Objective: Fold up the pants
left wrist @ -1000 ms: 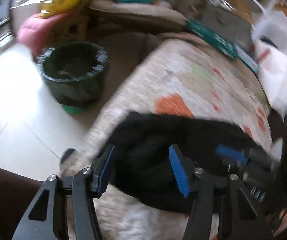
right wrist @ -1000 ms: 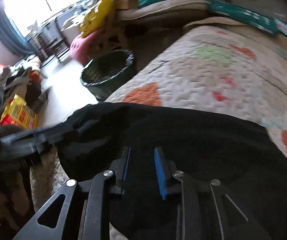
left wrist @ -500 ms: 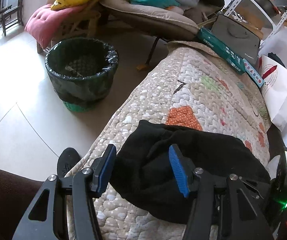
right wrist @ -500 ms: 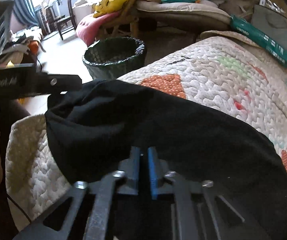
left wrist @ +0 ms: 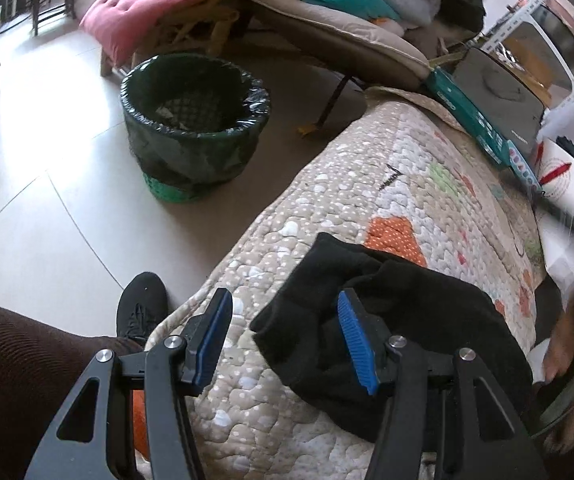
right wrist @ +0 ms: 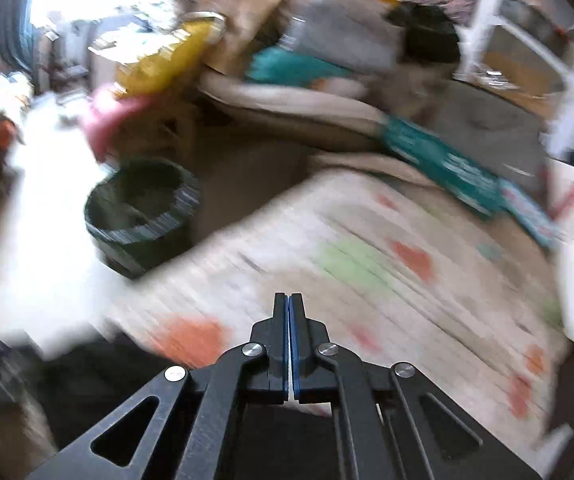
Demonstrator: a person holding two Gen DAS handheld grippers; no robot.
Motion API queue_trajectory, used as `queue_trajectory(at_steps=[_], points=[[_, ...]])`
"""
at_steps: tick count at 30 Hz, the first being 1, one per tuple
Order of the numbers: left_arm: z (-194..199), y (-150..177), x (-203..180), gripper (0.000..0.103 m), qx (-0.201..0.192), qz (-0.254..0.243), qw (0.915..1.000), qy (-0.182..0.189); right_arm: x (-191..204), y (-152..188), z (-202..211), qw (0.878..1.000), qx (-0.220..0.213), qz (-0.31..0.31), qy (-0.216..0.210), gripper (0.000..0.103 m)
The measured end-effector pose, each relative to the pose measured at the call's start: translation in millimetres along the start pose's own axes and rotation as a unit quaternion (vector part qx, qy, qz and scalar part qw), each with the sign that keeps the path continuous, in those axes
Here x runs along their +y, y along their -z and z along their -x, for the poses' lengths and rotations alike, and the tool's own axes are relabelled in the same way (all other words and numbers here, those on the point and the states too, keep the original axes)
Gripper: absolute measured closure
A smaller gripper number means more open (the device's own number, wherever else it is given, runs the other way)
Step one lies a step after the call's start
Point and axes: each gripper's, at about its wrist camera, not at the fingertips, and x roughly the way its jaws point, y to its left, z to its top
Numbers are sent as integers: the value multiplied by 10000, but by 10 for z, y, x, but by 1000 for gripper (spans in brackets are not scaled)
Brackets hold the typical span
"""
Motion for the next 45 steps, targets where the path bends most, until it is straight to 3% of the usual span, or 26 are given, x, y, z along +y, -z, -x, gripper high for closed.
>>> queue_trajectory(at_steps=[3, 4, 5, 6, 7, 8, 9, 10, 12, 14, 15, 17, 21, 24, 25, 26, 30, 36, 40, 42, 43, 44, 45], points=[[25, -25, 85, 49, -55, 147, 9999, -60, 237, -594, -254, 9884, 164, -579, -1397, 100], [31, -35, 124, 49, -61, 216, 9997, -56, 302, -781, -374, 9760, 247, -824, -2001, 96], [34, -44, 158, 49, -50, 274, 9996, -48, 367, -955, -536, 9580, 397, -1145, -2600, 74], [29, -55, 186, 48, -32, 334, 9994, -31, 418, -1081, -703, 9433, 570, -1479, -2917, 54], [24, -66, 218, 48, -10, 402, 9992, -7, 469, -1160, -820, 9397, 673, -1679, -2904, 34], [17, -71, 232, 48, 9, 443, 9990, 12, 559, -1270, -961, 9493, 926, -1667, -2500, 81], [15, -77, 244, 49, 23, 475, 9989, 43, 664, -1337, -1054, 9558, 1155, -1420, -2301, 103], [13, -81, 250, 49, 31, 482, 9988, 65, 739, -1370, -1101, 9592, 1215, -1244, -2229, 101], [-9, -85, 263, 49, 108, 523, 9985, 135, 876, -1376, -1046, 9781, 866, -874, -1676, 100], [-25, -80, 277, 49, 176, 592, 9979, 201, 849, -1312, -1022, 9820, 720, -830, -1537, 98], [-23, -77, 283, 49, 186, 608, 9977, 227, 801, -1261, -1027, 9810, 822, -874, -1528, 97], [-1, -58, 283, 49, 182, 626, 9973, 326, 669, -1120, -1065, 9679, 1152, -1061, -1967, 97], [21, 8, 261, 45, 203, 702, 9956, 581, 421, -729, -1005, 9514, 1614, -1102, -2381, 95], [14, 71, 203, 42, 248, 765, 9927, 896, 271, -292, -968, 9434, 2067, -844, -2452, 74], [6, 86, 176, 42, 278, 751, 9920, 973, 275, -235, -982, 9432, 2118, -788, -2434, 58], [-2, 107, 138, 42, 290, 724, 9914, 1053, 250, -119, -971, 9433, 2166, -728, -2409, 49], [-41, 140, 17, 40, 281, 493, 9935, 985, 294, 123, -937, 9369, 2253, -595, -2606, 48], [-237, 179, -2, 37, 546, 595, 9917, 997, 806, 226, -1076, 9204, 2594, 311, -2909, 48], [-350, 238, -41, 29, 646, 626, 9914, 953, 1082, 261, -1202, 9190, 2723, 812, -2731, 42], [-373, 250, -80, 28, 612, 566, 9924, 903, 1132, 247, -1164, 9204, 2680, 1021, -2659, 51], [-376, 253, -89, 28, 620, 538, 9927, 889, 1138, 243, -1134, 9202, 2684, 1079, -2637, 71], [-380, 251, -95, 29, 652, 506, 9926, 888, 1124, 248, -1116, 9197, 2708, 1065, -2636, 75], [-368, 241, -92, 42, 673, 463, 9926, 898, 1102, 251, -1081, 9218, 2666, 1038, -2618, 76]])
